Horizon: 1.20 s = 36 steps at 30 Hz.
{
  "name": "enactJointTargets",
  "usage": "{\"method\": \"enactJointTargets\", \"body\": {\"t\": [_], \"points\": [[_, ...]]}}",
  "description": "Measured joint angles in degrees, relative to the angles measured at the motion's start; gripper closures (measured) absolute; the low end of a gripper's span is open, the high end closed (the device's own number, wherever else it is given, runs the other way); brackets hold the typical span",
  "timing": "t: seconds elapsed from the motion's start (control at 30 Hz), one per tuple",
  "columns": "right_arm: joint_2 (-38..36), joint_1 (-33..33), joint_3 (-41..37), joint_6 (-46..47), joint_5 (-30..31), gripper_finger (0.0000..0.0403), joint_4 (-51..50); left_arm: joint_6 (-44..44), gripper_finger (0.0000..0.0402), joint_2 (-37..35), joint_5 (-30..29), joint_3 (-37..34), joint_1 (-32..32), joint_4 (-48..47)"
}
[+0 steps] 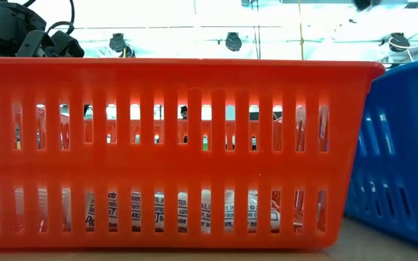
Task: Pick & Place Travel size toiletries
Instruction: Put the shave cream into the blue bin
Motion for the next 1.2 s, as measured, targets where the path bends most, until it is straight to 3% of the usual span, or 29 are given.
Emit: {"method": "enactJointTargets", "body": {"t": [0.27, 0.53, 0.63, 0.8, 1.0, 1.2], "points": [[-12.28, -10.96, -20.29, -1.67, -0.21, 0.0238, 13.52, -0.05, 0.0286, 0.00, -0.02, 0.00, 0.02, 0.13], [-9.79, -24.44, -31.53, -4.87, -8.88, 0.0239, 36.22, 0.69, 0.0286, 0.00, -0.13, 0.00, 0.00, 0.13], [-7.09, -28.41, -31.71, -7.50, -9.69, 0.0239, 38.43, 1.87, 0.0286, 0.02, -0.20, 0.00, 0.02, 0.13], [-1.94, -33.88, -30.49, -8.83, -17.11, 0.0239, 39.30, 4.20, 0.0286, 0.01, -0.19, 0.00, 0.02, 0.08], [4.59, -35.08, -24.22, -11.56, -21.27, 0.0238, 37.32, 4.15, 0.0286, 0.00, -0.18, 0.00, 0.00, 0.06], [11.58, -32.65, -11.92, -19.31, -21.24, 0.0219, 21.26, 4.13, 0.0286, 0.02, -0.18, 0.00, 0.02, 0.01]]}}
